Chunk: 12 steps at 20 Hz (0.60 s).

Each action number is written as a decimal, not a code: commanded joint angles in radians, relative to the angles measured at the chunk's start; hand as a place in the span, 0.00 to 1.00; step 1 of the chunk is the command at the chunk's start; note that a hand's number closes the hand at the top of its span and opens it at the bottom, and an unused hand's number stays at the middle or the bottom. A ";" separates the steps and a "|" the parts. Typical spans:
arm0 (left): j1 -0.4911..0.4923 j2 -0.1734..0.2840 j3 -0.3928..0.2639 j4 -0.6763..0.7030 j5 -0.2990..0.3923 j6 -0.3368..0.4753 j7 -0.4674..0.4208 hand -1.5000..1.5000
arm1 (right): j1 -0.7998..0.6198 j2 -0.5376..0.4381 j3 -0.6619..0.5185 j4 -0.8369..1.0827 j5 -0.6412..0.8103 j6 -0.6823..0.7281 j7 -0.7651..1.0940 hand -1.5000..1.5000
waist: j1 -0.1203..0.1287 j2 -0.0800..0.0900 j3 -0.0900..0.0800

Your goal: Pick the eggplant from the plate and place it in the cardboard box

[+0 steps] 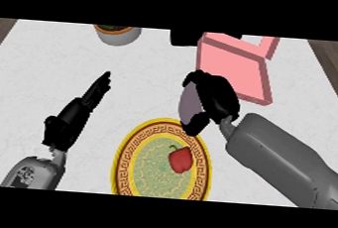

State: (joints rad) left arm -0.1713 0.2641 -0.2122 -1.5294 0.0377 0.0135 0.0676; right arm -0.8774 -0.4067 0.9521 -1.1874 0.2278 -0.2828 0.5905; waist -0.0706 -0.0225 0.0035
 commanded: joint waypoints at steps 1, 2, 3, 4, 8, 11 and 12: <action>0.026 0.014 -0.003 -0.047 -0.004 -0.004 0.022 0.50 | 0.121 -0.136 -0.004 -0.200 0.122 -0.182 0.019 1.00 | 0.000 -0.005 -0.002; 0.018 0.008 -0.005 -0.003 -0.002 -0.018 0.001 0.50 | 0.106 -0.178 -0.036 -0.253 0.132 -0.180 0.041 1.00 | 0.003 0.002 -0.004; -0.004 0.009 0.010 -0.022 0.013 -0.024 0.012 0.50 | 0.109 -0.246 -0.083 -0.278 0.119 -0.172 0.018 1.00 | 0.014 0.005 -0.003; 0.033 0.001 -0.018 -0.024 -0.012 -0.019 -0.004 0.50 | 0.148 -0.227 -0.067 -0.357 0.163 -0.212 0.095 1.00 | 0.018 0.004 -0.004; -0.028 0.004 0.024 -0.002 0.001 -0.016 0.012 0.50 | 0.259 -0.404 -0.119 -0.665 0.160 -0.199 0.124 1.00 | 0.005 0.005 -0.004; 0.052 -0.017 -0.023 -0.079 -0.013 -0.002 0.031 0.50 | 0.332 -0.524 -0.198 -0.865 0.112 -0.213 0.119 1.00 | 0.007 0.000 -0.002; 0.007 -0.022 -0.014 -0.005 -0.032 0.000 0.004 0.50 | 0.325 -0.532 -0.236 -0.919 0.116 -0.215 0.161 1.00 | 0.006 0.007 -0.004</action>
State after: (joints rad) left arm -0.1521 0.2559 -0.2192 -1.5588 0.0234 0.0069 0.0762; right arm -0.6219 -0.8262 0.7953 -1.8824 0.3537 -0.4759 0.7113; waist -0.0634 -0.0195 0.0003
